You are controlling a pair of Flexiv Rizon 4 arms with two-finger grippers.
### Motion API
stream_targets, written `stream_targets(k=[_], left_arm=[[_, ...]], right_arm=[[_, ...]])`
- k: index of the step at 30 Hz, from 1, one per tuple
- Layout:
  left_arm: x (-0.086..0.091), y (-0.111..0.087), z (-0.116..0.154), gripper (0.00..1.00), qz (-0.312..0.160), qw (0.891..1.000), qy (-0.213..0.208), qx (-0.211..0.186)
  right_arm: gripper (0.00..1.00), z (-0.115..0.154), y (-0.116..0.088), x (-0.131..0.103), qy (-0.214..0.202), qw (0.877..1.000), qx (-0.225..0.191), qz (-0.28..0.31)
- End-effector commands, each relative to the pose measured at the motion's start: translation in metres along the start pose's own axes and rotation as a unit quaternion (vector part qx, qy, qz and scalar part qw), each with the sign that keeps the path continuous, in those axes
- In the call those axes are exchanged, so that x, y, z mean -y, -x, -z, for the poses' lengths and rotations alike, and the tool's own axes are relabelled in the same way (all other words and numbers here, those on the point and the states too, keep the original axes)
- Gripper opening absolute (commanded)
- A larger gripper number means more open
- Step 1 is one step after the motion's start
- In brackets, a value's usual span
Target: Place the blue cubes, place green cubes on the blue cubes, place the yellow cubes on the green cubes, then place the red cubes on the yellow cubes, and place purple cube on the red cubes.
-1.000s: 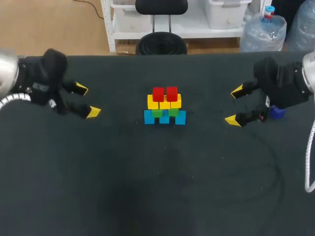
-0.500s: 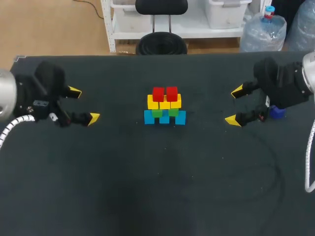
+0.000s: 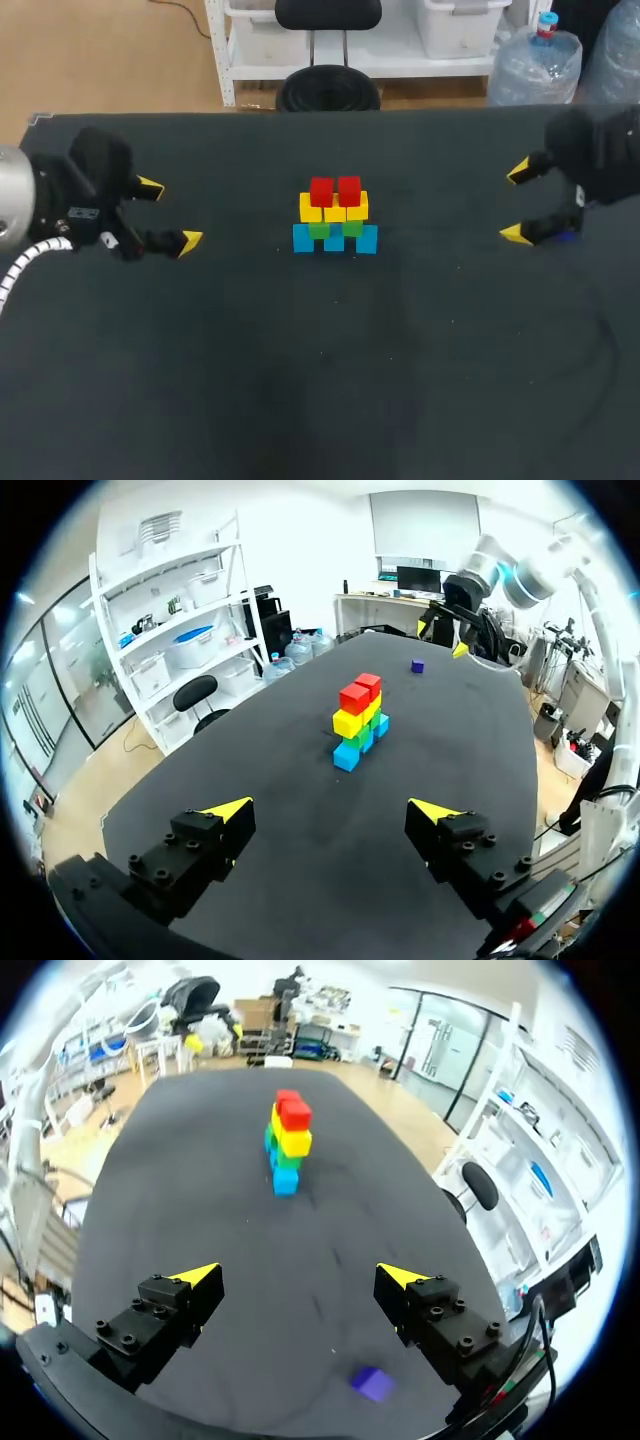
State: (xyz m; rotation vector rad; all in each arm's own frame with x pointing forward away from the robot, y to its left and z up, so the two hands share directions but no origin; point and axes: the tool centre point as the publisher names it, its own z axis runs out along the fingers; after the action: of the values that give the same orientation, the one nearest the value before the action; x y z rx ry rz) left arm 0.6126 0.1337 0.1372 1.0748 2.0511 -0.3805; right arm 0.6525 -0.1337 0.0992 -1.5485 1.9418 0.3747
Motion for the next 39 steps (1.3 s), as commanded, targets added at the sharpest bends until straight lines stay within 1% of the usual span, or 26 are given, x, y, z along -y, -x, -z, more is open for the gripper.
stream_targets(k=[1,5,9,11,14,18,19,20,21,22,24,26,30,34,36,37,38,39], left_arm=[[0.002,0.002,-0.003,1.0,0.001,1.0,0.006,-0.007],[0.002,0.002,-0.003,1.0,0.001,1.0,0.006,-0.007],[0.002,0.002,-0.003,1.0,0.001,1.0,0.006,-0.007],[0.002,0.002,-0.003,1.0,0.001,1.0,0.006,-0.007],[0.002,0.002,-0.003,1.0,0.001,1.0,0.006,-0.007],[0.002,0.002,-0.003,1.0,0.001,1.0,0.006,-0.007],[0.002,0.002,-0.003,1.0,0.001,1.0,0.006,-0.007],[0.002,0.002,-0.003,1.0,0.001,1.0,0.006,-0.007],[0.002,0.002,-0.003,1.0,0.001,1.0,0.006,-0.007],[0.002,0.002,-0.003,1.0,0.001,1.0,0.006,-0.007],[0.002,0.002,-0.003,1.0,0.001,1.0,0.006,-0.007],[0.002,0.002,-0.003,1.0,0.001,1.0,0.006,-0.007],[0.002,0.002,-0.003,1.0,0.001,1.0,0.006,-0.007],[0.002,0.002,-0.003,1.0,0.001,1.0,0.006,-0.007],[0.002,0.002,-0.003,1.0,0.001,1.0,0.006,-0.007],[0.002,0.002,-0.003,1.0,0.001,1.0,0.006,-0.007],[0.002,0.002,-0.003,1.0,0.001,1.0,0.006,-0.007],[0.002,0.002,-0.003,1.0,0.001,1.0,0.006,-0.007]], right_arm=[[1.0,0.01,-0.005,0.011,0.033,0.998,-0.019,0.047],[1.0,0.011,-0.013,0.015,0.069,0.992,-0.039,0.094],[1.0,0.008,-0.027,0.024,0.095,0.984,-0.062,0.136],[1.0,0.006,-0.036,0.03,0.111,0.976,-0.086,0.169],[1.0,0.003,-0.045,0.041,0.121,0.967,-0.111,0.196],[1.0,0.0,-0.056,0.055,0.145,0.956,-0.124,0.225],[0.91,-0.002,-0.059,0.056,0.148,0.953,-0.129,0.23],[0.72,-0.003,-0.062,0.057,0.153,0.95,-0.137,0.236],[0.77,-0.004,-0.066,0.058,0.161,0.946,-0.144,0.243],[0.98,-0.005,-0.07,0.058,0.164,0.944,-0.149,0.246],[1.0,-0.007,-0.078,0.055,0.169,0.938,-0.164,0.254],[1.0,-0.01,-0.087,0.055,0.17,0.937,-0.177,0.248],[1.0,-0.015,-0.103,0.061,0.157,0.937,-0.201,0.24],[1.0,-0.02,-0.112,0.07,0.154,0.938,-0.204,0.233],[0.96,-0.022,-0.114,0.073,0.154,0.938,-0.205,0.231],[0.9,-0.023,-0.115,0.073,0.156,0.938,-0.206,0.232],[0.71,-0.023,-0.117,0.074,0.159,0.936,-0.209,0.236],[0.69,-0.024,-0.118,0.073,0.16,0.934,-0.211,0.24]])
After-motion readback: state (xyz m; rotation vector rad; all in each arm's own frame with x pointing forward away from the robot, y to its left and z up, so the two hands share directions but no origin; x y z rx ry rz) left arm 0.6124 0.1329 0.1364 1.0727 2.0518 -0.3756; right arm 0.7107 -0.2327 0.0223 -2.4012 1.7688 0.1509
